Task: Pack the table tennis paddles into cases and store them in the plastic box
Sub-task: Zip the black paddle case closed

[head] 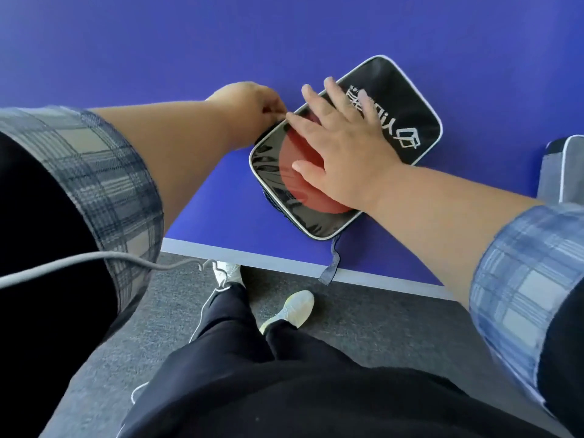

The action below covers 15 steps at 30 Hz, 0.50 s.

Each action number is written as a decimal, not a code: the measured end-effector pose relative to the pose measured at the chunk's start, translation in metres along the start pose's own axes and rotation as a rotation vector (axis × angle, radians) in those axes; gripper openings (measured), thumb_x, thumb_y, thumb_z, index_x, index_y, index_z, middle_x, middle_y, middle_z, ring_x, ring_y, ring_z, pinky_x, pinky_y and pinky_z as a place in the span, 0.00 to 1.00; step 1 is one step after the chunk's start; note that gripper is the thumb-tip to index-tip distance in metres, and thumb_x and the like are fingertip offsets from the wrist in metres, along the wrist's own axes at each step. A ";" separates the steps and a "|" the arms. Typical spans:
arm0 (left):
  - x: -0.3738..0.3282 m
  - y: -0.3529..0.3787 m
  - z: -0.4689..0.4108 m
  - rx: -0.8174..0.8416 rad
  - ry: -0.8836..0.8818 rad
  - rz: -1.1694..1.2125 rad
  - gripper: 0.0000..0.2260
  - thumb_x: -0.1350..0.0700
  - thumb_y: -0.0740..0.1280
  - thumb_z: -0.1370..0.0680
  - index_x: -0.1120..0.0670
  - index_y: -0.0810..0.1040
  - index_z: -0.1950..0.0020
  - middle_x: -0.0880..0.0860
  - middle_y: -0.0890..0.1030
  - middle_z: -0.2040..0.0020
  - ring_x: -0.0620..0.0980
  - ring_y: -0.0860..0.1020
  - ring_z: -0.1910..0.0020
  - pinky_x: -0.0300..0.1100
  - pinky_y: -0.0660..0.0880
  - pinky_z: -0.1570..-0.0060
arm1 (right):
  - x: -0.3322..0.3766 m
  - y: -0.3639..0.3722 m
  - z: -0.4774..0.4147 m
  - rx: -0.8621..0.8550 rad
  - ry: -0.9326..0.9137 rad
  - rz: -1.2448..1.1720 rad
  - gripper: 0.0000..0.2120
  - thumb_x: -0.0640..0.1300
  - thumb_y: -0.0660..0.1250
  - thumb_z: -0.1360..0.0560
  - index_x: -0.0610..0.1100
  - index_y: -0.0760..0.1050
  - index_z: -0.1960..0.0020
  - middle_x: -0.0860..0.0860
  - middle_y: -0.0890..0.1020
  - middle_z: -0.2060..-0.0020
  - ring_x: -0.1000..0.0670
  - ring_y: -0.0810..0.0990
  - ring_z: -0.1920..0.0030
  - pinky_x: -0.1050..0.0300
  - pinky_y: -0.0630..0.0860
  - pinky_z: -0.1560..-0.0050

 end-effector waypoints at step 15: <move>0.051 -0.019 0.024 -0.149 0.006 0.095 0.08 0.47 0.61 0.18 0.47 0.79 0.48 0.47 0.73 0.50 0.49 0.71 0.53 0.43 0.67 0.55 | -0.019 0.008 -0.046 0.029 0.227 -0.029 0.34 0.66 0.46 0.21 0.54 0.51 0.19 0.47 0.54 0.18 0.43 0.50 0.19 0.36 0.48 0.22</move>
Point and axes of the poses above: each hand's wrist, its own z-axis away from the middle knuckle, its own y-axis out of the palm, x = y × z, the point moved 4 cm from there along -z, towards the middle knuckle
